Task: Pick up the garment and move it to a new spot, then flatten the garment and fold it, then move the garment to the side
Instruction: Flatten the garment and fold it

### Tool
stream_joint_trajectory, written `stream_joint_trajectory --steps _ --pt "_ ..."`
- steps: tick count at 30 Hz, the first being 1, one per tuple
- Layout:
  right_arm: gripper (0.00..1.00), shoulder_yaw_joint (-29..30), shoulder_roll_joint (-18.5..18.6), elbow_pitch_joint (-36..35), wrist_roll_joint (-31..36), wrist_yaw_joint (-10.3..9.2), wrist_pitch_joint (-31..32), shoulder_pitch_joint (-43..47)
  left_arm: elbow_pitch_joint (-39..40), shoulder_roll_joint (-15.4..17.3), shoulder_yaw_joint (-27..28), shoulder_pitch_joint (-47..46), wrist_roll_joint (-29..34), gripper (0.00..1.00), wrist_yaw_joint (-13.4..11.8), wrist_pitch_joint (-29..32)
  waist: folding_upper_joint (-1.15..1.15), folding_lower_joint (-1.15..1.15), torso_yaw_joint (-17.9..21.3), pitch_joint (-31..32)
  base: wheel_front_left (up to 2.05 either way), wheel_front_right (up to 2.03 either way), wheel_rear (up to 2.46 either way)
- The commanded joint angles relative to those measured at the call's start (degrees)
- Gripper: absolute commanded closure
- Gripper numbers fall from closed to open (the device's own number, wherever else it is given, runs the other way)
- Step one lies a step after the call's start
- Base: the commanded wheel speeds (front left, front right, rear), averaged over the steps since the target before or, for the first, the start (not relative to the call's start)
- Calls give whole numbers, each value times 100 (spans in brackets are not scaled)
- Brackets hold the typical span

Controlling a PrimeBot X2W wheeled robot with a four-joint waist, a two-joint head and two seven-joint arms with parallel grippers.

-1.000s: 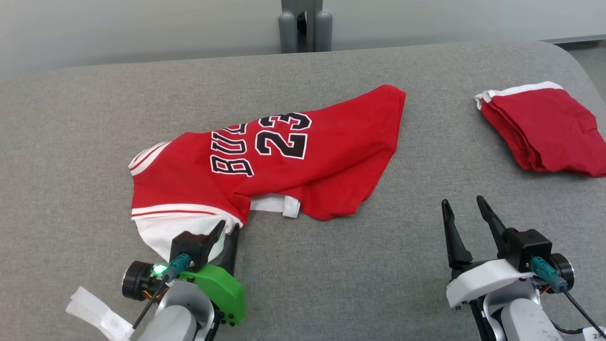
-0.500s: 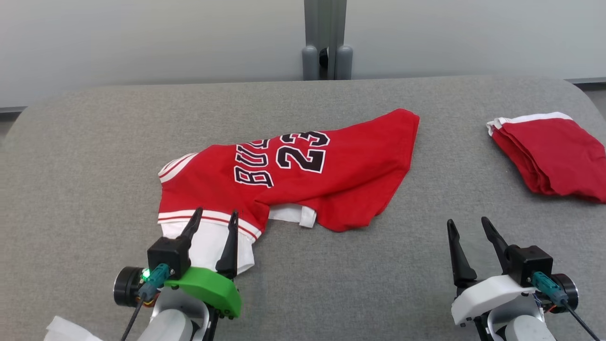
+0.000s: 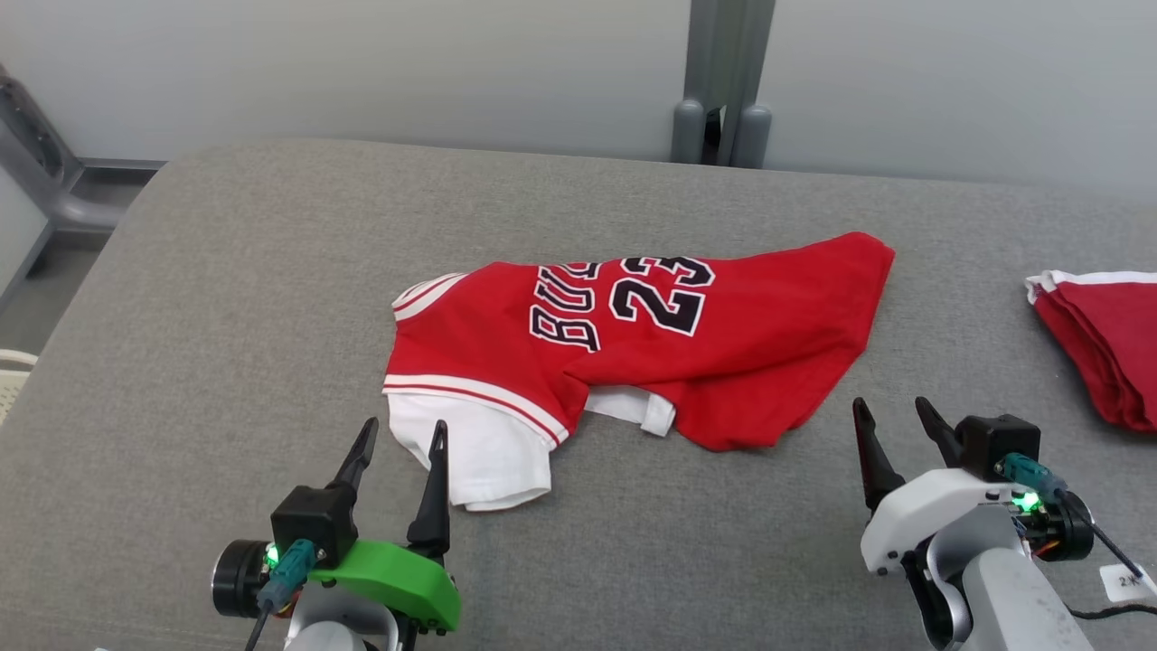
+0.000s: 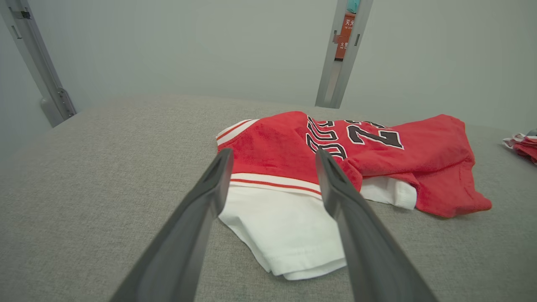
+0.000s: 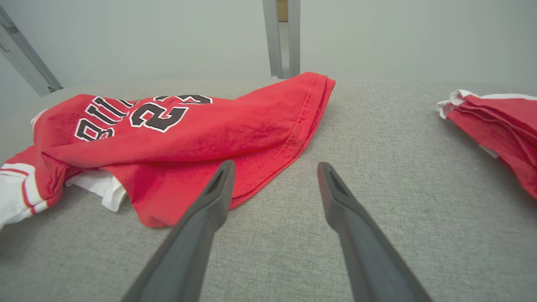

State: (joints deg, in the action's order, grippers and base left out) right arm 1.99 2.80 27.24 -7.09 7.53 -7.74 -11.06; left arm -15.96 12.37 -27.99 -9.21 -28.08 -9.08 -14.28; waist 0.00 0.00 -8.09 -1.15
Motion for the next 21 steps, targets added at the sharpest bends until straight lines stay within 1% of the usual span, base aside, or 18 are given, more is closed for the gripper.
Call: stream_joint_trajectory --steps 1,3,6,12,15,18,19,20,21 --pt "0 44 18 143 -10 -9 70 -172 21 3 -9 27 52 0 -8 -41 0 0 -272 -98 0 0 0" --pt "0 102 17 430 -49 -9 201 -398 34 -19 -14 -14 50 0 0 -38 0 0 -390 -172 0 0 0" --pt "0 318 22 929 59 -9 346 -774 34 -51 -20 -85 70 0 8 -50 0 0 -556 -306 0 0 0" --pt "0 706 19 2017 298 -9 438 -1408 -11 -93 21 -179 93 0 19 -72 0 0 -779 -513 0 0 0" --pt "0 705 20 2472 366 -9 379 -1621 -19 -107 56 -209 102 0 24 -82 0 0 -811 -558 0 0 0" --pt "1 552 14 2940 285 -7 309 -1804 -31 -113 94 -227 113 0 28 -91 0 0 -798 -577 0 0 0" --pt "18 489 8 3072 224 -5 290 -1848 -35 -116 102 -233 118 0 27 -93 0 0 -787 -577 0 0 0" --pt "52 407 5 3220 165 -5 267 -1903 -36 -120 111 -236 121 0 30 -95 0 0 -766 -574 0 0 0" --pt "62 328 -5 3321 122 -5 229 -1948 -35 -122 115 -238 130 0 33 -97 0 0 -743 -573 0 0 0"
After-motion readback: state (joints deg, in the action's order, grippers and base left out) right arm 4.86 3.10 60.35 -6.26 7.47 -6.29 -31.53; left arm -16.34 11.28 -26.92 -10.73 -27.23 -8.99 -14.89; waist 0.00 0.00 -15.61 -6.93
